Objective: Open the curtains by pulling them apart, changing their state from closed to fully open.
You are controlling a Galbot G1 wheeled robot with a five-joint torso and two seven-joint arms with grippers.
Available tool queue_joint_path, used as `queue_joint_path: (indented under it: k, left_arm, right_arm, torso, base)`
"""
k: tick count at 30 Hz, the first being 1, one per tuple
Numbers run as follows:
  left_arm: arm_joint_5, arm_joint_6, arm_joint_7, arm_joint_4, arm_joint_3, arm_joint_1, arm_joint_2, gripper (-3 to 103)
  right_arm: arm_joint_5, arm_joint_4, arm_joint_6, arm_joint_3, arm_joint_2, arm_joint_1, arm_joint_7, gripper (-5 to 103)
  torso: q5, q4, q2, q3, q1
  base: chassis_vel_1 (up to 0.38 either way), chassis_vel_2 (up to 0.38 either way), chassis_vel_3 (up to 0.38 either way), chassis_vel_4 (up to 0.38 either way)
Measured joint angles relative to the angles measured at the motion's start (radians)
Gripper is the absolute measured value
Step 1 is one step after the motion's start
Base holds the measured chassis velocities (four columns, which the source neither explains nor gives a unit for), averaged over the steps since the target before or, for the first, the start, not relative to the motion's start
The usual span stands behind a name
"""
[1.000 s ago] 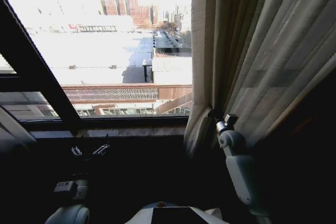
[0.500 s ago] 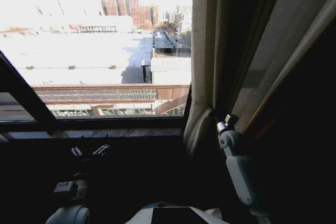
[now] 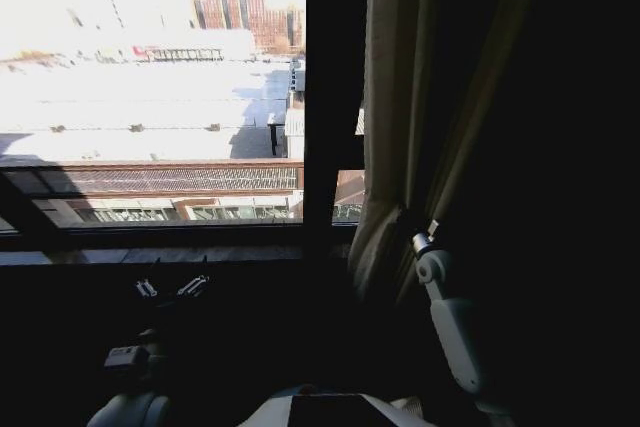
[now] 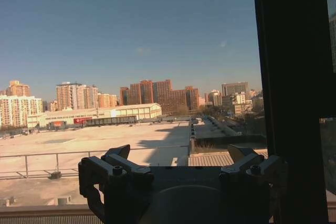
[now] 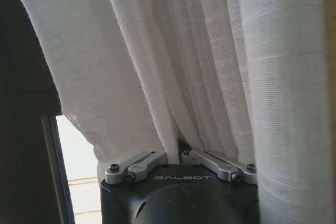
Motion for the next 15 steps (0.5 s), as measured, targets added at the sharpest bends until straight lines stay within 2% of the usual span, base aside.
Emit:
queue_joint_path:
  k: [3,10,15]
  left_arm:
    - [0.000,0.000,0.001,0.005,0.001,-0.005,0.001,100]
    - [0.000,0.002,0.001,0.015,0.002,-0.011,0.006,100]
    - [-0.001,0.001,0.001,0.018,0.001,-0.011,0.006,100]
  right_arm:
    - [-0.001,-0.007,0.000,0.002,0.002,0.003,0.001,0]
    - [-0.005,-0.032,-0.002,0.014,0.010,0.005,0.020,0]
    - [-0.024,-0.067,-0.006,0.043,0.012,0.001,0.047,0]
  torso:
    - [0.0008,0.0000,0.000,0.000,0.000]
    - [-0.0012,0.0005,0.000,0.000,0.000]
    - [-0.0004,0.0005,0.000,0.000,0.000]
  base:
    - [-0.124,-0.152,0.178,0.189]
    - [-0.005,-0.011,0.012,0.003]
    - [0.021,0.021,-0.012,-0.027]
